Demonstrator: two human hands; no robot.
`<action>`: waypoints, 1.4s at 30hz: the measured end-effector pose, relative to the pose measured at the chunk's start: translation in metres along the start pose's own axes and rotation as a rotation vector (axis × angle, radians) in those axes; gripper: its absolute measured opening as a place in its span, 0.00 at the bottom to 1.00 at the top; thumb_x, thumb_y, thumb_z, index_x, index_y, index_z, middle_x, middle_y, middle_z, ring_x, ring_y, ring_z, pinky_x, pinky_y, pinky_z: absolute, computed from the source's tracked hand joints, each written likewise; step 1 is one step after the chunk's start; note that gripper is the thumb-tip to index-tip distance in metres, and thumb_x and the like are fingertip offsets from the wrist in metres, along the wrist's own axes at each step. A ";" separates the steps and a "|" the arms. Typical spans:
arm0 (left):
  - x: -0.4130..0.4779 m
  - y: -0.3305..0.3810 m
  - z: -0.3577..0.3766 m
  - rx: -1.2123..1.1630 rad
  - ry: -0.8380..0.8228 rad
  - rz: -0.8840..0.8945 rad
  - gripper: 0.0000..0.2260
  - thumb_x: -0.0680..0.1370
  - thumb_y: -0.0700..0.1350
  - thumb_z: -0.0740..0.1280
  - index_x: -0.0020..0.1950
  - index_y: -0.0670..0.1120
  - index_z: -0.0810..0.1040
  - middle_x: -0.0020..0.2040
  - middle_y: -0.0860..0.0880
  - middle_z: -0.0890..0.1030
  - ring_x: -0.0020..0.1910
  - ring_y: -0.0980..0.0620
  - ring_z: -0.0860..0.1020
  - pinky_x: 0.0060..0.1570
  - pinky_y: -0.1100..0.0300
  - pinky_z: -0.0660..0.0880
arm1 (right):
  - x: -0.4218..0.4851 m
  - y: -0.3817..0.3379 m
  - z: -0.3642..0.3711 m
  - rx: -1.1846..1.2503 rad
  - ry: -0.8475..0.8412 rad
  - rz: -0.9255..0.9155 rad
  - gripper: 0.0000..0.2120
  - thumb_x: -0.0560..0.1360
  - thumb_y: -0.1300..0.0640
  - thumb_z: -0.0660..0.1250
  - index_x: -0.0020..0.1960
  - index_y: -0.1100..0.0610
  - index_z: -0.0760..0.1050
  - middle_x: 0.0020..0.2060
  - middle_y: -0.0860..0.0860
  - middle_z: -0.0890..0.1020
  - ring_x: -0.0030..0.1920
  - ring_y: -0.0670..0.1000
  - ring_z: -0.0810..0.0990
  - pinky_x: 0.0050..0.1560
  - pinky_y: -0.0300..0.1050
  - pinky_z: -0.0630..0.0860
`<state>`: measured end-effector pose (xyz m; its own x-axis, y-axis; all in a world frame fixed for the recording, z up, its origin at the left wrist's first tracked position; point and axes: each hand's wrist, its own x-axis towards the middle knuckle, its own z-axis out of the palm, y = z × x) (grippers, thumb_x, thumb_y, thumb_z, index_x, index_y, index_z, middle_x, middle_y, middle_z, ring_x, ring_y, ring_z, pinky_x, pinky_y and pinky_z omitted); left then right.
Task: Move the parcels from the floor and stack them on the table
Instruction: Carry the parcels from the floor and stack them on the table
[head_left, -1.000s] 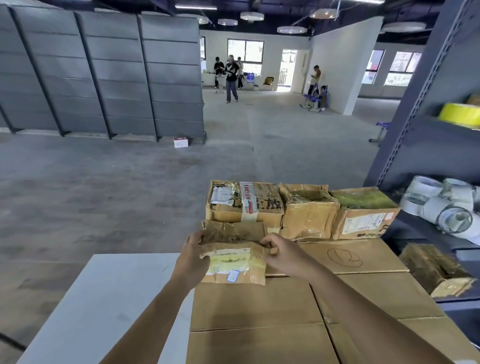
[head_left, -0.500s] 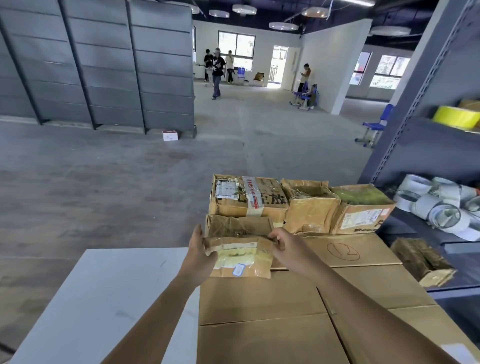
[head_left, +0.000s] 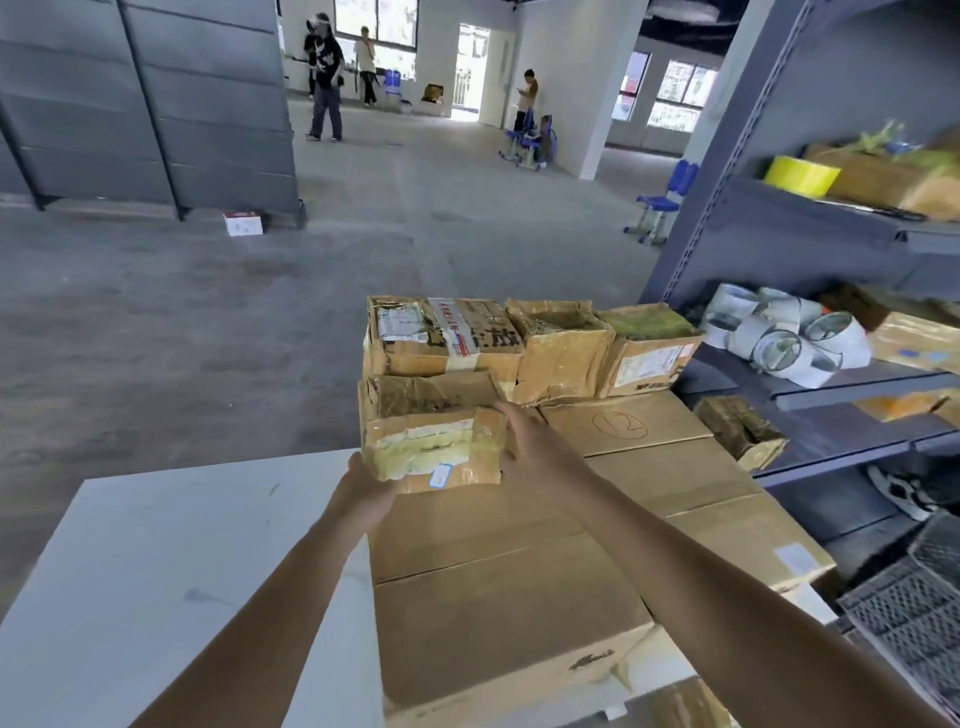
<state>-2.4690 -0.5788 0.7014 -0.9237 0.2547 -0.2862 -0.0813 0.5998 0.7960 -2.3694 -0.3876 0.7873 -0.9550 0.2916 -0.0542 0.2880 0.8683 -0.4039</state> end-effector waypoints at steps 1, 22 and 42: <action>-0.005 -0.001 -0.002 -0.004 0.018 -0.048 0.32 0.78 0.57 0.63 0.75 0.44 0.57 0.71 0.43 0.68 0.64 0.42 0.73 0.45 0.57 0.68 | -0.006 -0.002 0.000 0.000 0.023 0.001 0.30 0.78 0.56 0.62 0.76 0.46 0.55 0.64 0.54 0.75 0.60 0.56 0.76 0.55 0.54 0.76; -0.345 -0.090 0.011 -0.110 0.391 -0.083 0.22 0.76 0.40 0.64 0.70 0.48 0.68 0.64 0.47 0.72 0.59 0.49 0.72 0.54 0.55 0.71 | -0.232 -0.008 0.063 0.334 -0.243 -0.307 0.19 0.78 0.52 0.61 0.69 0.50 0.68 0.53 0.50 0.81 0.49 0.51 0.79 0.38 0.40 0.70; -0.659 -0.295 0.001 -0.203 0.657 -0.425 0.14 0.75 0.33 0.63 0.59 0.42 0.75 0.49 0.48 0.78 0.46 0.51 0.77 0.51 0.51 0.75 | -0.483 -0.061 0.255 0.377 -0.806 -0.301 0.17 0.77 0.48 0.61 0.65 0.44 0.69 0.46 0.41 0.80 0.41 0.41 0.81 0.38 0.39 0.73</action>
<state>-1.8360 -0.9225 0.6548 -0.8245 -0.5002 -0.2644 -0.4833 0.3796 0.7888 -1.9440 -0.6830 0.6054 -0.7874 -0.4123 -0.4583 0.1136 0.6336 -0.7653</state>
